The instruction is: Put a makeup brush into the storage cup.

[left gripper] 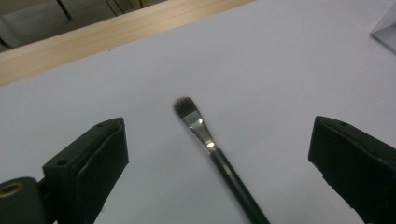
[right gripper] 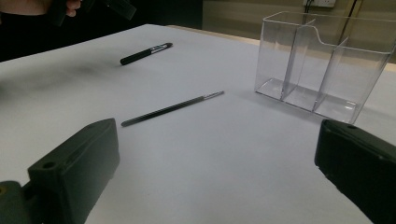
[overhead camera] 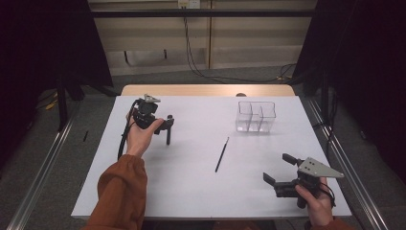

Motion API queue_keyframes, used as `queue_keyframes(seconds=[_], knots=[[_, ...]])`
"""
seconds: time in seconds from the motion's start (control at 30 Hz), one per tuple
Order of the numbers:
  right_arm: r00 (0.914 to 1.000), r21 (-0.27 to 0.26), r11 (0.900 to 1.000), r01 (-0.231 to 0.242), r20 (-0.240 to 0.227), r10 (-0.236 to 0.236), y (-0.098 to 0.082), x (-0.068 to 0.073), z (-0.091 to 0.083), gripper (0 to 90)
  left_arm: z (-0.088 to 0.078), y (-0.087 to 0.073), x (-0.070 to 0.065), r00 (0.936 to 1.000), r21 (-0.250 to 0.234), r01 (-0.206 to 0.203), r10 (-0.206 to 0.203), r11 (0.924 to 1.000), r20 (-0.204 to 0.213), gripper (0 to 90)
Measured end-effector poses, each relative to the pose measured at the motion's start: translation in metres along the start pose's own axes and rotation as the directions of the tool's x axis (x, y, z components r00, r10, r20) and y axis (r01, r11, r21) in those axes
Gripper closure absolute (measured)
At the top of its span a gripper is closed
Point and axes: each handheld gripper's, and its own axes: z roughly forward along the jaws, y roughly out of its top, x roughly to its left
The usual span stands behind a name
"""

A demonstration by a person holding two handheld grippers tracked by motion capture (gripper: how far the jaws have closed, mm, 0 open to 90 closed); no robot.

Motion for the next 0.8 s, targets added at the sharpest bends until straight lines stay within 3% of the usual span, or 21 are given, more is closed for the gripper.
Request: queue_keyframes(seconds=[0.07,0.17,0.2,0.27,0.37,0.53,0.6,0.7,0.77,0.8], knots=[[1.0,0.002,1.0,0.002,0.0,-0.002,0.0,0.0,0.0,0.0,0.002,0.003,0.001,0.999,0.068,0.02,-0.022,0.9975,0.038,4.9],[1.0,0.003,1.0,0.0,0.0,0.0,0.0,0.0,0.0,0.0,0.003,0.008,0.0,0.9991,0.121,0.032,-0.035,0.9921,0.023,6.0],[1.0,0.004,1.0,-0.002,0.0,0.002,0.0,0.0,0.0,0.0,0.004,0.009,0.0,0.9987,0.148,0.033,-0.039,0.9885,0.035,6.0],[1.0,0.006,1.0,-0.002,-0.002,0.002,0.0,0.0,0.0,0.0,0.005,0.011,0.0,0.9991,0.171,0.018,-0.024,0.9852,0.035,6.5],[1.0,0.012,1.0,-0.003,-0.005,0.003,-0.001,0.0,0.0,0.0,0.007,0.013,0.0,0.9971,0.207,0.047,-0.059,0.9773,0.049,6.5],[1.0,0.014,1.0,-0.005,-0.004,0.005,-0.001,0.0,0.0,0.0,0.014,0.011,-0.002,0.9961,0.285,0.064,-0.079,0.9565,0.041,6.5],[1.0,0.014,1.0,-0.005,-0.004,0.005,-0.001,0.0,0.0,0.0,0.017,0.01,-0.002,0.9953,0.328,0.062,-0.083,0.9427,0.05,7.0],[1.0,0.015,1.0,-0.003,-0.006,0.003,-0.001,0.0,0.0,0.0,0.022,0.009,-0.004,0.9924,0.394,0.084,-0.112,0.9152,0.05,7.1],[1.0,0.015,1.0,-0.004,-0.008,0.004,-0.001,0.0,0.0,0.0,0.025,0.01,-0.007,0.9962,0.412,0.042,-0.07,0.9103,0.052,6.5],[1.0,0.014,1.0,-0.004,-0.007,0.004,-0.001,0.0,0.0,0.0,0.025,0.011,-0.009,0.9981,0.406,0.025,-0.046,0.9134,0.041,6.5]])
